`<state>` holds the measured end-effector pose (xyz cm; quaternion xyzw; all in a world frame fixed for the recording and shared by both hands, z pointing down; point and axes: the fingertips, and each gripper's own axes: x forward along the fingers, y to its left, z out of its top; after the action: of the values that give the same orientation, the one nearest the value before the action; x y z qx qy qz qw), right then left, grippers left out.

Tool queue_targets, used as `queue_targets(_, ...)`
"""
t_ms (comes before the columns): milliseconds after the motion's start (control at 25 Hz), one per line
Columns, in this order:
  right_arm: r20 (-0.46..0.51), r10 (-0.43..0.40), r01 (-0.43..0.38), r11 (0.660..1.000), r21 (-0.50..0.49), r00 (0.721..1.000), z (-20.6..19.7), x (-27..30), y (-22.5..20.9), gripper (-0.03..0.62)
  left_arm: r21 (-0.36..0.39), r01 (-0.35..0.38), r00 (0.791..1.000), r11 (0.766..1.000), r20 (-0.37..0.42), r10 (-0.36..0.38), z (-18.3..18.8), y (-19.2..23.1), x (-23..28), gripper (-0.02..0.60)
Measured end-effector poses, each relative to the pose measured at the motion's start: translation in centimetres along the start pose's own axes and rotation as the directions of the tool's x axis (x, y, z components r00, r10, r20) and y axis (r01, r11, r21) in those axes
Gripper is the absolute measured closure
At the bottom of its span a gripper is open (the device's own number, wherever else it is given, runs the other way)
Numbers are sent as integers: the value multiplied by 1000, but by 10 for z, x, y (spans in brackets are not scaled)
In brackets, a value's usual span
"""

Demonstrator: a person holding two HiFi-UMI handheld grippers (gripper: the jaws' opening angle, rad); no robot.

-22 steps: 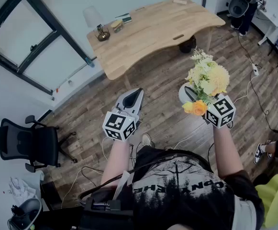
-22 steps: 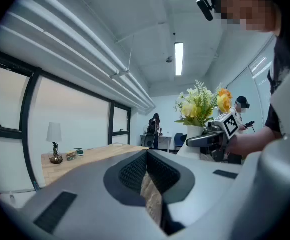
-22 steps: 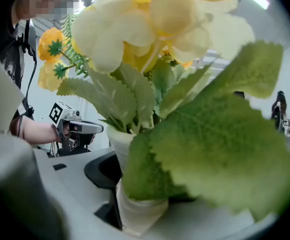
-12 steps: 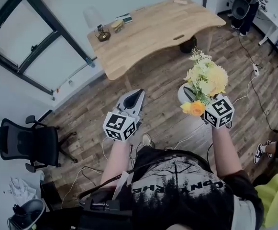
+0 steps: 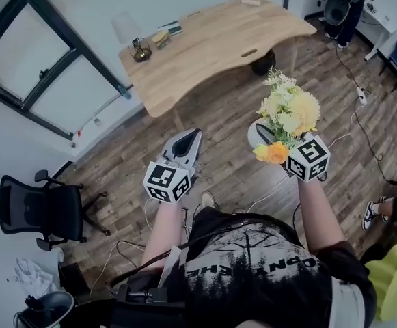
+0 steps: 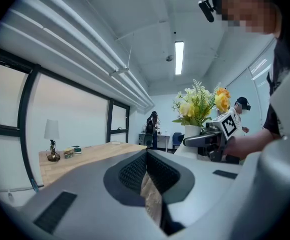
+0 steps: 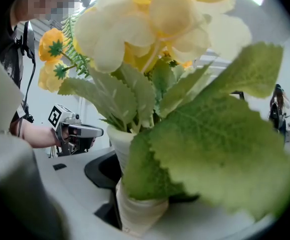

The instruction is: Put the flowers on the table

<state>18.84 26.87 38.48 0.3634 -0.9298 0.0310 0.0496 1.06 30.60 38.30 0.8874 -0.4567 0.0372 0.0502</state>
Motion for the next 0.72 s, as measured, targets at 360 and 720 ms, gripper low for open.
queue_targets(360, 8, 6, -6, 1000, 2, 1000, -3, 6, -7, 335, 4, -14, 1000, 1000, -5, 14, -3, 6, 7, 568)
queue_targets(720, 7, 1, -1, 1000, 1, 1000, -2, 25, -20, 335, -1, -5, 1000, 1000, -8, 5, -5, 26, 27, 569)
